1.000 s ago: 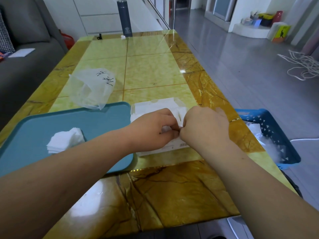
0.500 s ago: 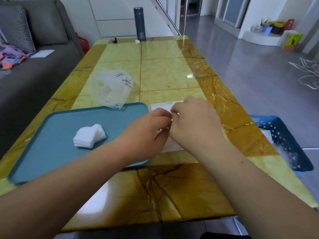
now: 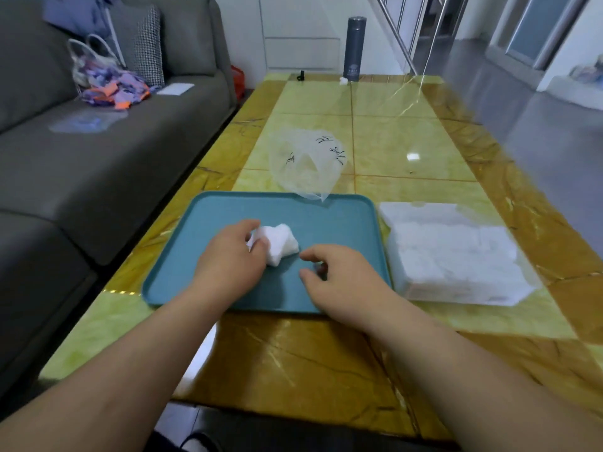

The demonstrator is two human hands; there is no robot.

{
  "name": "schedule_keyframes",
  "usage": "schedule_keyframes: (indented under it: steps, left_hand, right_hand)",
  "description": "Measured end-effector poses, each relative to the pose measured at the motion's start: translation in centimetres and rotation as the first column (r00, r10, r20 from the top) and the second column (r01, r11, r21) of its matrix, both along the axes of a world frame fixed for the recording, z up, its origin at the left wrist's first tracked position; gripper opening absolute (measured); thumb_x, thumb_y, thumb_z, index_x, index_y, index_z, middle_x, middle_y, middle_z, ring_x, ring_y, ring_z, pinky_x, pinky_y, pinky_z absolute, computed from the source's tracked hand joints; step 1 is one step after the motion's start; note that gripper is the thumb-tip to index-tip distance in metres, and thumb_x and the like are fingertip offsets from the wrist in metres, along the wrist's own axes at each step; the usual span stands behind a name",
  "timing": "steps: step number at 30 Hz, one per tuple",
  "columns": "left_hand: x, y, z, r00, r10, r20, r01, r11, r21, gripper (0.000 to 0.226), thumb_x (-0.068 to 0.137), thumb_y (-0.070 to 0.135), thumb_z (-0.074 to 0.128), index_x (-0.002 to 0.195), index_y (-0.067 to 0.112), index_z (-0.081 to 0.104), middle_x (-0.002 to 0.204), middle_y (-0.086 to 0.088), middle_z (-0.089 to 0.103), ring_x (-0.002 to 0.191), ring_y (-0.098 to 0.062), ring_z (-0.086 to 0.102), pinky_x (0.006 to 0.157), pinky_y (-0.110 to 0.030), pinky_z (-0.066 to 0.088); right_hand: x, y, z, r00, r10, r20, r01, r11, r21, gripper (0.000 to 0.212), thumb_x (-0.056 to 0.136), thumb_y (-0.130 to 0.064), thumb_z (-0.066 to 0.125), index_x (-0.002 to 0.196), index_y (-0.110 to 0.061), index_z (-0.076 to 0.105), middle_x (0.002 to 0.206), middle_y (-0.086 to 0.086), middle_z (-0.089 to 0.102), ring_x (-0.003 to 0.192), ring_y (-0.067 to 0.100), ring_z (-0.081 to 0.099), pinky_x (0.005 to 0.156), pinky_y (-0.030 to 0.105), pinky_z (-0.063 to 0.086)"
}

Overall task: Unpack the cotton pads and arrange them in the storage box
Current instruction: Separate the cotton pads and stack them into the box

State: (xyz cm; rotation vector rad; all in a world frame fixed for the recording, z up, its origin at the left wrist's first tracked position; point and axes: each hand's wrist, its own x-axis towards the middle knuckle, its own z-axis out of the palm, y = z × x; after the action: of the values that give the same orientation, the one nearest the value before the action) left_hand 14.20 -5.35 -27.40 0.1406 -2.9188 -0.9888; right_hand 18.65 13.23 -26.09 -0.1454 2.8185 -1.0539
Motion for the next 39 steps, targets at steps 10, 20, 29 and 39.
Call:
schedule_keyframes:
  steps: [10, 20, 29, 39]
  left_hand:
    - [-0.3, 2.1, -1.2, 0.95, -0.292, -0.108, 0.307, 0.937, 0.168, 0.047, 0.087, 0.014, 0.074, 0.13, 0.033, 0.067, 0.111, 0.02, 0.068, 0.093, 0.004, 0.065, 0.081, -0.017, 0.053]
    - [0.6, 2.0, 0.2, 0.928, -0.364, -0.083, 0.373, 0.914, 0.158, 0.026, 0.076, 0.031, 0.087, 0.096, 0.033, 0.072, 0.097, 0.01, 0.062, 0.082, -0.006, 0.06, 0.066, -0.009, 0.044]
    - [1.2, 2.6, -0.2, 0.894, -0.447, -0.017, 0.394, 0.77, 0.502, 0.035, 0.086, 0.007, 0.079, 0.113, 0.029, 0.073, 0.092, 0.004, 0.077, 0.066, -0.028, 0.068, 0.063, -0.031, 0.056]
    - [1.4, 2.8, -0.2, 0.894, -0.449, 0.007, 0.381, 0.767, 0.517, 0.041, 0.083, 0.006, 0.083, 0.109, 0.037, 0.074, 0.097, 0.004, 0.08, 0.077, -0.032, 0.07, 0.084, -0.049, 0.059]
  right_hand:
    - [-2.1, 1.7, -0.9, 0.982, -0.186, -0.037, 0.178, 0.972, -0.155, 0.034, 0.09, -0.027, 0.073, 0.123, -0.025, 0.069, 0.106, -0.011, 0.066, 0.095, 0.012, 0.063, 0.075, 0.021, 0.042]
    - [-1.7, 2.4, -1.1, 0.975, -0.041, -0.219, 0.004, 0.986, -0.169, 0.021, 0.083, -0.009, 0.075, 0.088, -0.029, 0.071, 0.092, -0.012, 0.068, 0.09, 0.004, 0.062, 0.074, 0.012, 0.045]
    - [-1.2, 4.2, -0.8, 0.978, -0.172, -0.12, 0.116, 0.921, -0.373, 0.008, 0.092, -0.021, 0.075, 0.091, -0.027, 0.08, 0.084, -0.019, 0.076, 0.08, 0.002, 0.071, 0.071, 0.015, 0.055]
    - [-1.3, 4.2, -0.6, 0.957, -0.274, -0.093, 0.215, 0.89, -0.402, 0.008, 0.096, -0.018, 0.067, 0.088, -0.022, 0.068, 0.092, -0.005, 0.072, 0.069, 0.013, 0.066, 0.067, 0.027, 0.054]
